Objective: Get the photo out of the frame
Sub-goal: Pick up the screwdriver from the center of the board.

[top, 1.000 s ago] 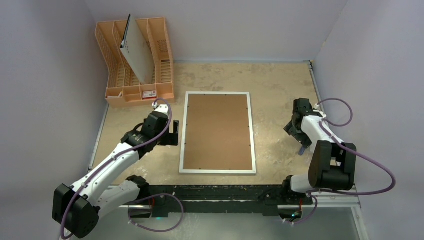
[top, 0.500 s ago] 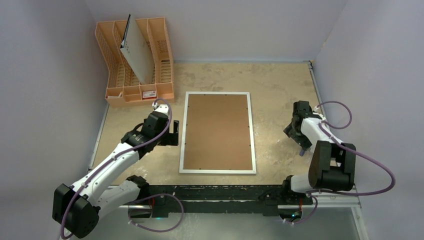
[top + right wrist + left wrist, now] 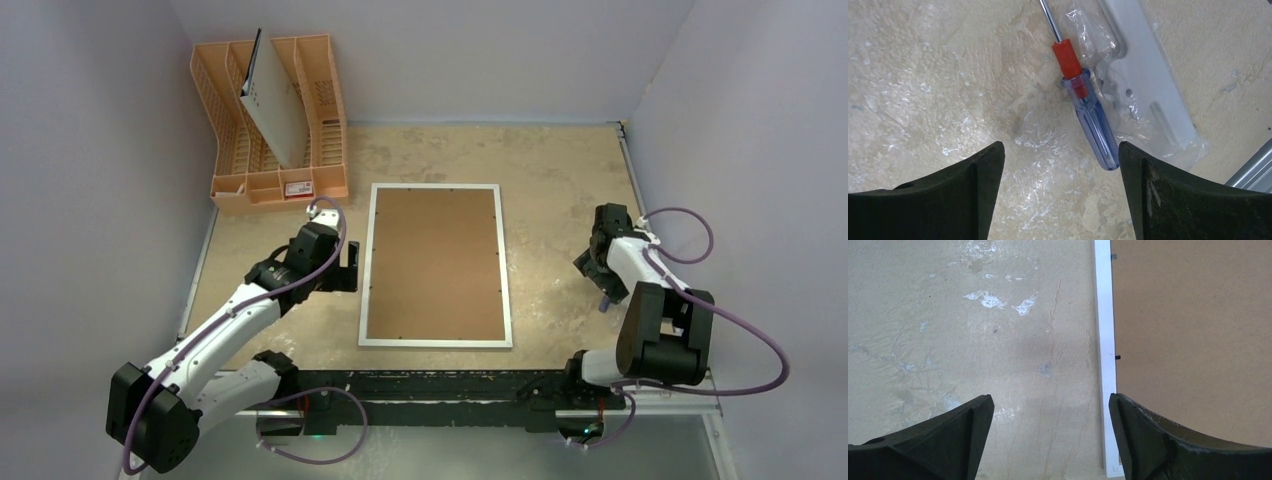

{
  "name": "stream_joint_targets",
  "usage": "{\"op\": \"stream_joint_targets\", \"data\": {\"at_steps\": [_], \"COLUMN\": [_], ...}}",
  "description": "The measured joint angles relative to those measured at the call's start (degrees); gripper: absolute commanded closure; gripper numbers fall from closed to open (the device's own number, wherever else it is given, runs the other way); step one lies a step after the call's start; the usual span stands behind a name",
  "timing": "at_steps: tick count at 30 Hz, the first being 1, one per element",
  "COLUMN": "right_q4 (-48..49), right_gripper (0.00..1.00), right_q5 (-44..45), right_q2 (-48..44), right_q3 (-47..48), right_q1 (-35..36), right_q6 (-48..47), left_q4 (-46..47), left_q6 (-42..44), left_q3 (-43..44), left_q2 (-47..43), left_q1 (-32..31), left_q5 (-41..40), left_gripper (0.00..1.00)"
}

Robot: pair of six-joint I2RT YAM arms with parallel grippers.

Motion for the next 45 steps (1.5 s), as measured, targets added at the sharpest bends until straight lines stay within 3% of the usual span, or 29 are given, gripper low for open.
{"op": "stream_joint_targets", "data": {"at_steps": [5,11,39,45], "right_q4": [0.7,1.99,7.56,7.21], "right_gripper": [0.17,0.28,0.39,0.47], "right_q5": [-0.7,-2.4,-3.32,-3.32], "right_q2": [1.18,2.78,4.28,4.87], "right_q3": [-0.81,-0.85,-1.51,-0.9], "right_q1": [-0.87,-1.49,-1.9,-1.88], "right_q6": [-0.02,-0.07,6.54,7.45], "left_q4": [0.02,0.04,0.15,0.15], "left_q6": [0.0,0.02,0.09,0.22], "left_q3": [0.0,0.0,0.0,0.0], "left_q2": [0.26,0.52,0.68,0.68], "left_q1": [0.0,0.0,0.0,0.0], "left_q5": [0.2,0.31,1.27,1.31], "left_gripper": [0.11,0.11,0.11,0.11]}}
